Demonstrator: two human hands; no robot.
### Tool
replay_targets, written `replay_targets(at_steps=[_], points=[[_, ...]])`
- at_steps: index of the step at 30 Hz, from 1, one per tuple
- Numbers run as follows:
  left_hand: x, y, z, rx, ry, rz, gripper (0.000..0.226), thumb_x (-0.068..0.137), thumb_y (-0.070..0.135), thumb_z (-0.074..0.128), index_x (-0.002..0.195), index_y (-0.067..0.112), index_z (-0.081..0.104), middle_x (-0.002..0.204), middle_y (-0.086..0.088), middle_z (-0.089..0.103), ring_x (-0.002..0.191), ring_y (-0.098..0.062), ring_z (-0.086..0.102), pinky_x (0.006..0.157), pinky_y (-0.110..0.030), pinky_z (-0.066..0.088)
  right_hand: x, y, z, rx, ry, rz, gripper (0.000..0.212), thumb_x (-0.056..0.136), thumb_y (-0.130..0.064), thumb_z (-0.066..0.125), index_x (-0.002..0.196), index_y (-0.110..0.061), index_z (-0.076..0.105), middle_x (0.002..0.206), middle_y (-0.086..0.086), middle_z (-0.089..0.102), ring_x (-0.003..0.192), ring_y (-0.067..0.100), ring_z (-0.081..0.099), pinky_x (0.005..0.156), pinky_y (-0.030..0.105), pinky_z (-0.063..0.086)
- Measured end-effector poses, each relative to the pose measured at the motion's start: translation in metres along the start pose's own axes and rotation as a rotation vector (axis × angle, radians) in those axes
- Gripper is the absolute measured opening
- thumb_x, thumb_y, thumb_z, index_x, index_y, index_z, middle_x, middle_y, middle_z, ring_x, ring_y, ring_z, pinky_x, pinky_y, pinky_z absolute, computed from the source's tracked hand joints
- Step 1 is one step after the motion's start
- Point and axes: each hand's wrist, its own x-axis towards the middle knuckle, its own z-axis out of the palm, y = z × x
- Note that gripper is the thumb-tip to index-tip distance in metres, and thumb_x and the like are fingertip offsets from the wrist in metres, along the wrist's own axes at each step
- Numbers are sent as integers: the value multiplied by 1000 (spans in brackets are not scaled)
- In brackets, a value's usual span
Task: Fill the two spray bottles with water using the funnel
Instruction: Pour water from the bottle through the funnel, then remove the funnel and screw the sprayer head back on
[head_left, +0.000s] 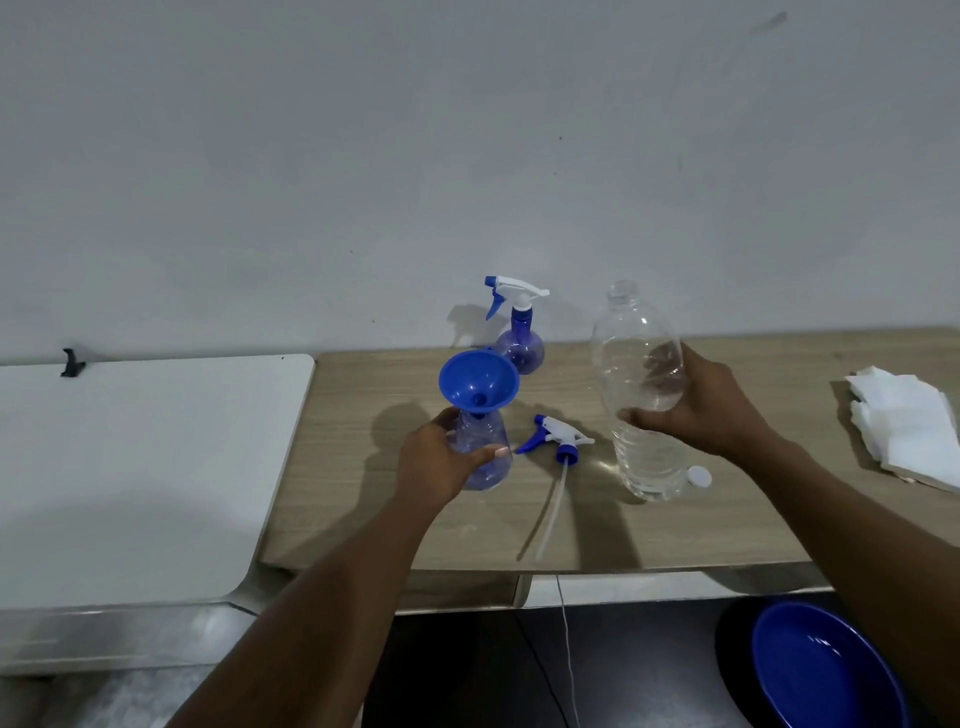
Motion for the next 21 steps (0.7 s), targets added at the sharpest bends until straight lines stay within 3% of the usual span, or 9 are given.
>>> replay_targets(at_steps=[9, 14, 17, 19, 21], points=[[-2, -1, 2, -27, -22, 4, 66, 61, 56, 87, 117, 29, 64, 96, 14, 71, 90, -2, 66, 87, -33, 56, -18, 20, 31, 142, 265, 87, 80, 60, -47, 93, 123, -17, 55, 106, -2, 69, 95, 15, 64, 84, 31, 51], [-3, -1, 2, -30, -24, 5, 67, 61, 57, 87, 117, 30, 64, 96, 15, 71, 90, -1, 65, 84, -28, 55, -26, 25, 41, 278, 256, 140, 94, 56, -52, 94, 132, -25, 45, 117, -6, 64, 105, 16, 63, 87, 36, 57], [-4, 1, 1, -32, -35, 6, 64, 62, 54, 88, 116, 30, 63, 95, 16, 70, 90, -2, 65, 82, -25, 53, -38, 21, 49, 384, 225, 225, 105, 57, -55, 91, 140, -24, 35, 130, -6, 53, 115, 17, 56, 92, 33, 51], [-5, 3, -1, -29, -42, 7, 58, 64, 52, 88, 112, 33, 62, 93, 17, 69, 89, -2, 65, 80, -23, 52, -55, 14, 55, 355, 396, 255, 105, 62, -70, 80, 141, -19, 34, 133, 0, 46, 119, 19, 50, 99, 42, 48], [-6, 2, -2, -30, -48, 9, 53, 64, 50, 88, 107, 36, 61, 91, 17, 68, 88, 0, 64, 79, -22, 51, -74, 1, 60, 262, 661, 132, 94, 73, -73, 67, 134, -6, 39, 129, 12, 43, 114, 27, 49, 94, 56, 45]])
